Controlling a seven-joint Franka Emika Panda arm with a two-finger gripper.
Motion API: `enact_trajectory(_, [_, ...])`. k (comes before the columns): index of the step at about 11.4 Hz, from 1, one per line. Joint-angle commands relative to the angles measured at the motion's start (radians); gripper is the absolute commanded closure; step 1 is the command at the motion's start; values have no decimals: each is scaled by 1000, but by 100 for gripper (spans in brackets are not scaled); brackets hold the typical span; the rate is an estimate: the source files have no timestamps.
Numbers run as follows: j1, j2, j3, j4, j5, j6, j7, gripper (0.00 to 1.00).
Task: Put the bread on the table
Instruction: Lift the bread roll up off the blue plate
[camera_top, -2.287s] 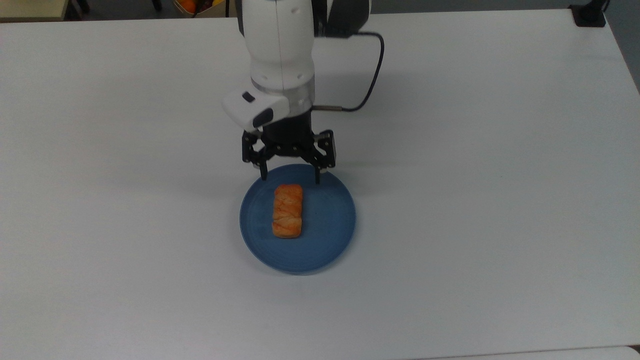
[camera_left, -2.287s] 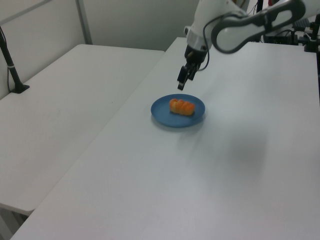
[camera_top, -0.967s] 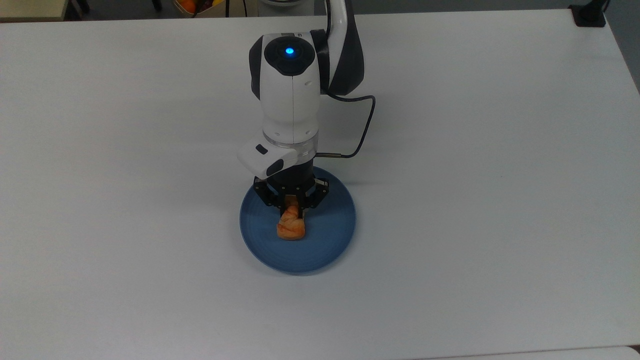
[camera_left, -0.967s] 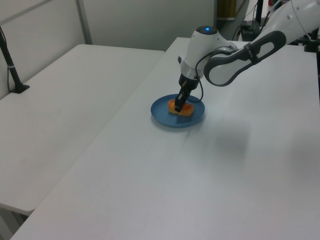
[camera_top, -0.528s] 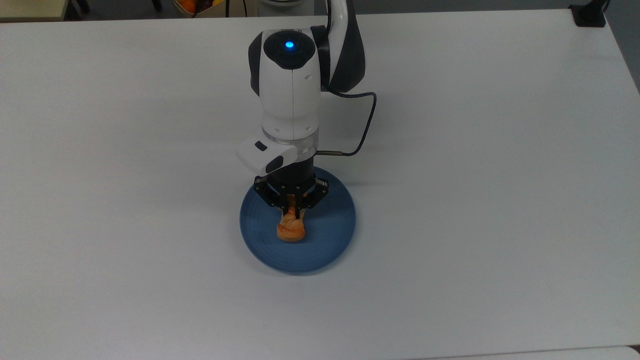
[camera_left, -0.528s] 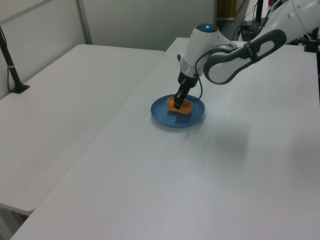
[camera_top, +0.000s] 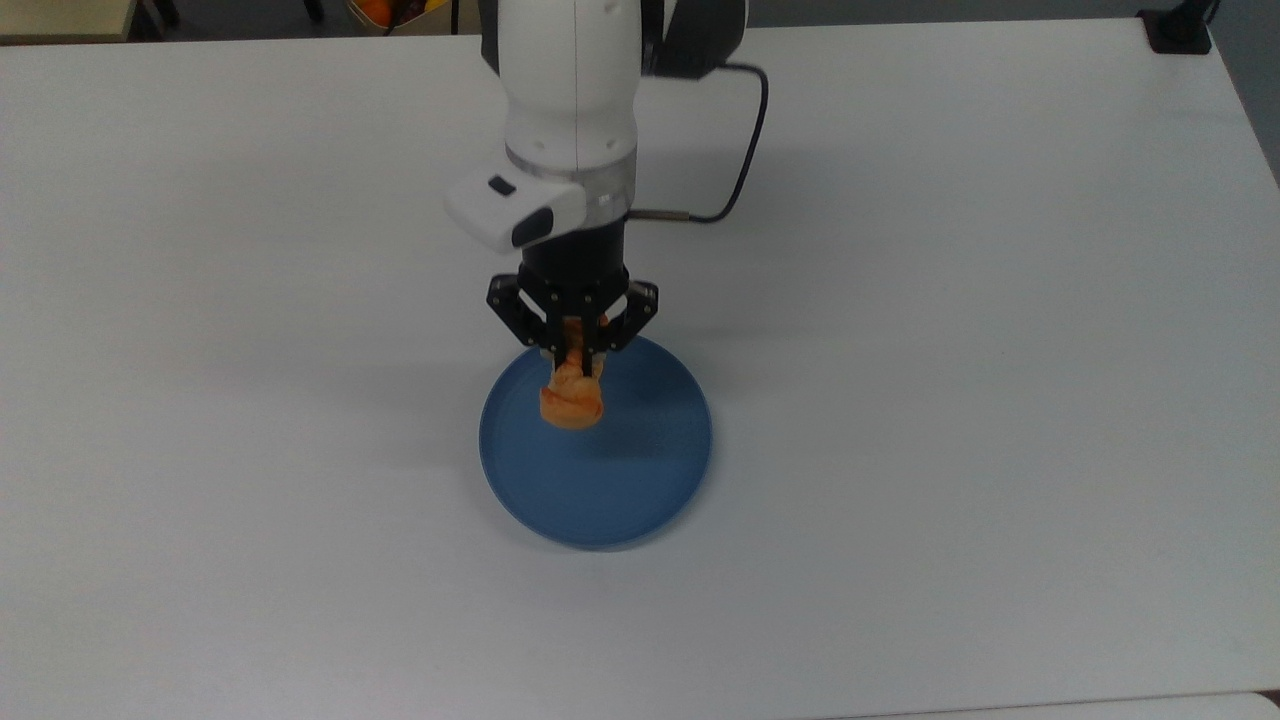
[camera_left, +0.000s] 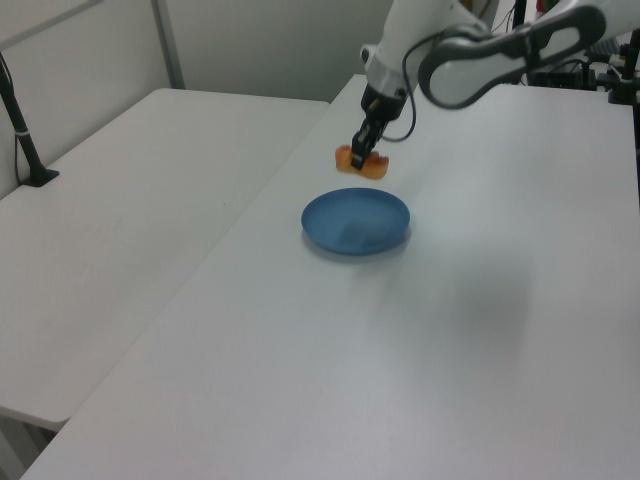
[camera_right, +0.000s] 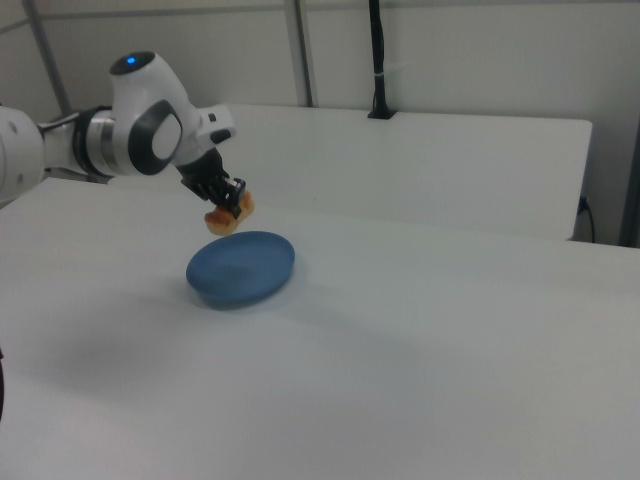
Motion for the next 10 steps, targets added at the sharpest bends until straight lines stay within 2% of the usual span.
enact_trajectory(1, [11,-79,-10,-23,-14,-77,8,81])
enact_trajectory(3, [12,-102,-9,-36,-12,-82,8,81])
enact_trajectory(6, [18,-227,-7,-154,-10,-187,8,80])
enact_trajectory(10, [53,-448,5,-445,-9,-210,20,80])
